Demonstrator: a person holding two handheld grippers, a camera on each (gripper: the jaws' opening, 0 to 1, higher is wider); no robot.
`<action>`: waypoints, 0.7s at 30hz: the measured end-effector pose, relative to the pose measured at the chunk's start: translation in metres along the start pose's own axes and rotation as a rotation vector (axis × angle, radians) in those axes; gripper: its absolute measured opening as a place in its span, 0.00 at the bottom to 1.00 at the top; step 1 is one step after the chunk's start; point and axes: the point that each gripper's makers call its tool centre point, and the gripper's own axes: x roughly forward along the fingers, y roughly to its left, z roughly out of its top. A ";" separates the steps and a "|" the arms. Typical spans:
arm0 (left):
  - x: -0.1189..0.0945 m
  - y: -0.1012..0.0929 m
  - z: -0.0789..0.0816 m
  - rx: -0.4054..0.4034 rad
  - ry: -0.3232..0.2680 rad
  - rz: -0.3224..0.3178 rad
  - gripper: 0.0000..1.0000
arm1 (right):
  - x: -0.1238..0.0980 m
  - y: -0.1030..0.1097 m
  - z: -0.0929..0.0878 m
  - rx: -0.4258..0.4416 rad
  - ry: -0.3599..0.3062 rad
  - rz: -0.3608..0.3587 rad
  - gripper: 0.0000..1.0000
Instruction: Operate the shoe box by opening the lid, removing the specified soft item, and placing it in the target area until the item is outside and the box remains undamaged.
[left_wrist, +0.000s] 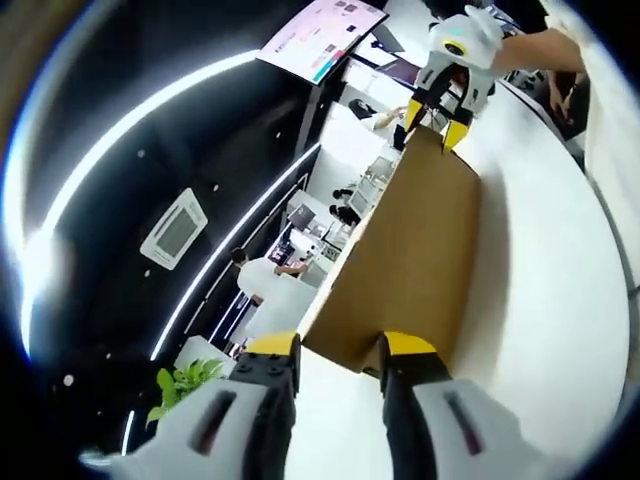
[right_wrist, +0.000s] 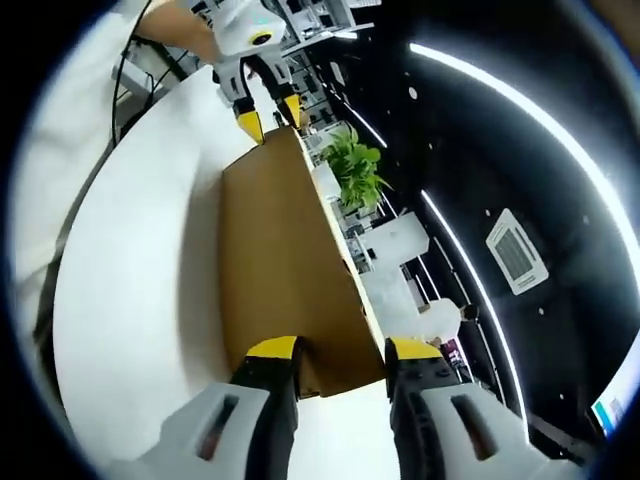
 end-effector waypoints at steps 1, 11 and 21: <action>0.000 0.002 0.001 -0.003 -0.003 0.012 0.32 | 0.000 0.000 0.000 0.002 0.000 -0.003 0.33; -0.003 0.013 0.007 -0.082 -0.020 0.072 0.31 | -0.002 -0.015 0.006 0.074 -0.048 -0.084 0.34; -0.003 0.017 0.008 -0.118 -0.015 0.093 0.33 | -0.002 -0.019 0.006 0.104 -0.056 -0.119 0.35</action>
